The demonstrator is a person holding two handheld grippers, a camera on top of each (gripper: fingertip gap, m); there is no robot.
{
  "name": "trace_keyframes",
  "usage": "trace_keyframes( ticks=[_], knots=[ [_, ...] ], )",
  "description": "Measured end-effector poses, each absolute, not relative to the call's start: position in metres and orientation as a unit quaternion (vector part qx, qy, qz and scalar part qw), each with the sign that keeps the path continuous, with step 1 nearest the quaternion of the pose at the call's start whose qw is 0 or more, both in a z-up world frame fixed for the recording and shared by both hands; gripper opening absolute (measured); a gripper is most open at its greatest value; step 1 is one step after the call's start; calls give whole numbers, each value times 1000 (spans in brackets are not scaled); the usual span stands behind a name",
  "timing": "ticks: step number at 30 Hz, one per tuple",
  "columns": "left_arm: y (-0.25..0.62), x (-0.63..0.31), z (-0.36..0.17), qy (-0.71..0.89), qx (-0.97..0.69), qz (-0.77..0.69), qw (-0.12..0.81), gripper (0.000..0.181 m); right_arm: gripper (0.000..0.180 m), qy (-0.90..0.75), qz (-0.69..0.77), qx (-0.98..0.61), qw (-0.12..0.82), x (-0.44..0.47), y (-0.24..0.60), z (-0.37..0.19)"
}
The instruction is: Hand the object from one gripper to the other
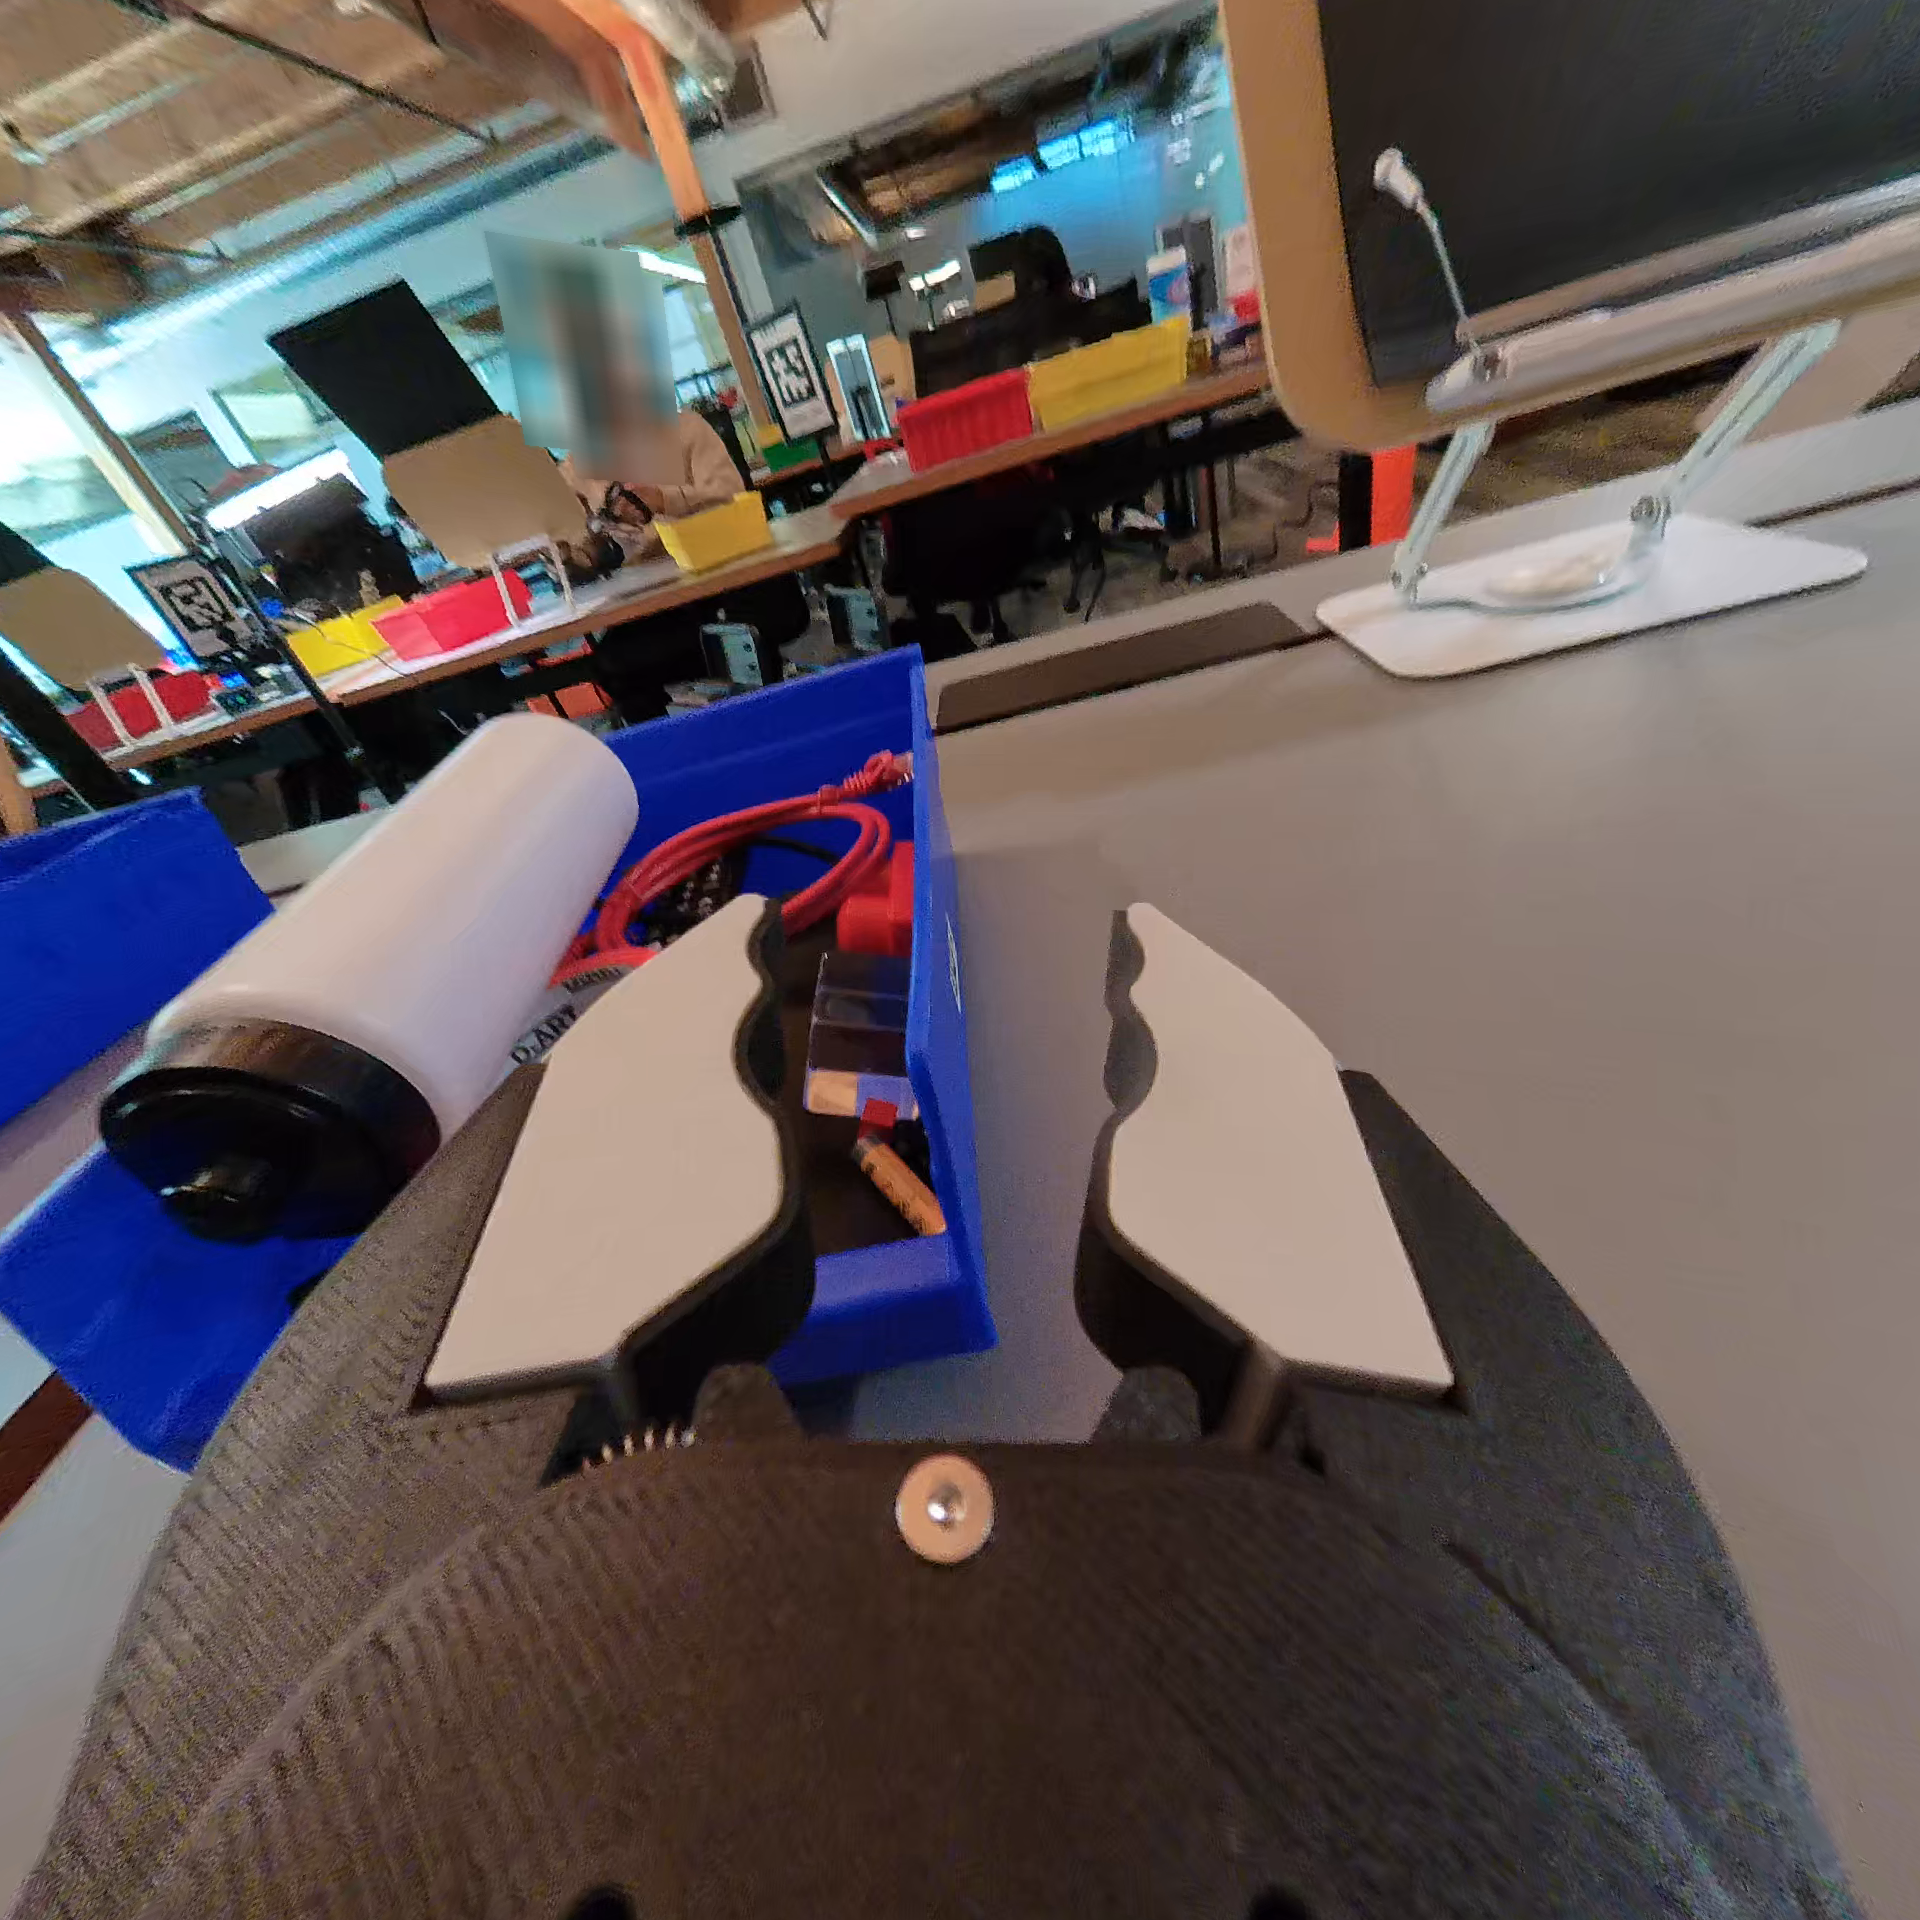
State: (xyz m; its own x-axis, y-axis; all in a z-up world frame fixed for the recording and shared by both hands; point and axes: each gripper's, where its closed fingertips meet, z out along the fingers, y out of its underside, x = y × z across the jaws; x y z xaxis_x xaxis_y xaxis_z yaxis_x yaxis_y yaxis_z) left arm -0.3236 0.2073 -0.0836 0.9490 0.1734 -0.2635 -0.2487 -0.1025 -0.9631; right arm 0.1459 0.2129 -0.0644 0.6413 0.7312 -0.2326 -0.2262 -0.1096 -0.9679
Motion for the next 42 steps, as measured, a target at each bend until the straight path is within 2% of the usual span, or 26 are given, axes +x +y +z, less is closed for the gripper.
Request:
trace_keyframes(
  ticks=[4,12,35,39,41,42],
  knots=[
    [214,-326,-101,31,-745,150,650,52,26,-206,400,-664,597,132,214,-79],
    [219,-333,-120,29,-769,155,619,50,26,-242,407,-679,560,112,210,-94],
    [220,-332,-122,34,-773,156,614,51,25,-233,438,-697,518,106,210,-105],
    [219,-334,-122,27,-774,147,615,46,25,-238,438,-697,515,104,208,-106],
    [219,-330,-125,41,-780,143,608,34,24,-238,438,-700,511,103,207,-107],
    [219,-329,-126,44,-781,148,605,33,24,-237,440,-701,508,103,206,-108]
  ],
)
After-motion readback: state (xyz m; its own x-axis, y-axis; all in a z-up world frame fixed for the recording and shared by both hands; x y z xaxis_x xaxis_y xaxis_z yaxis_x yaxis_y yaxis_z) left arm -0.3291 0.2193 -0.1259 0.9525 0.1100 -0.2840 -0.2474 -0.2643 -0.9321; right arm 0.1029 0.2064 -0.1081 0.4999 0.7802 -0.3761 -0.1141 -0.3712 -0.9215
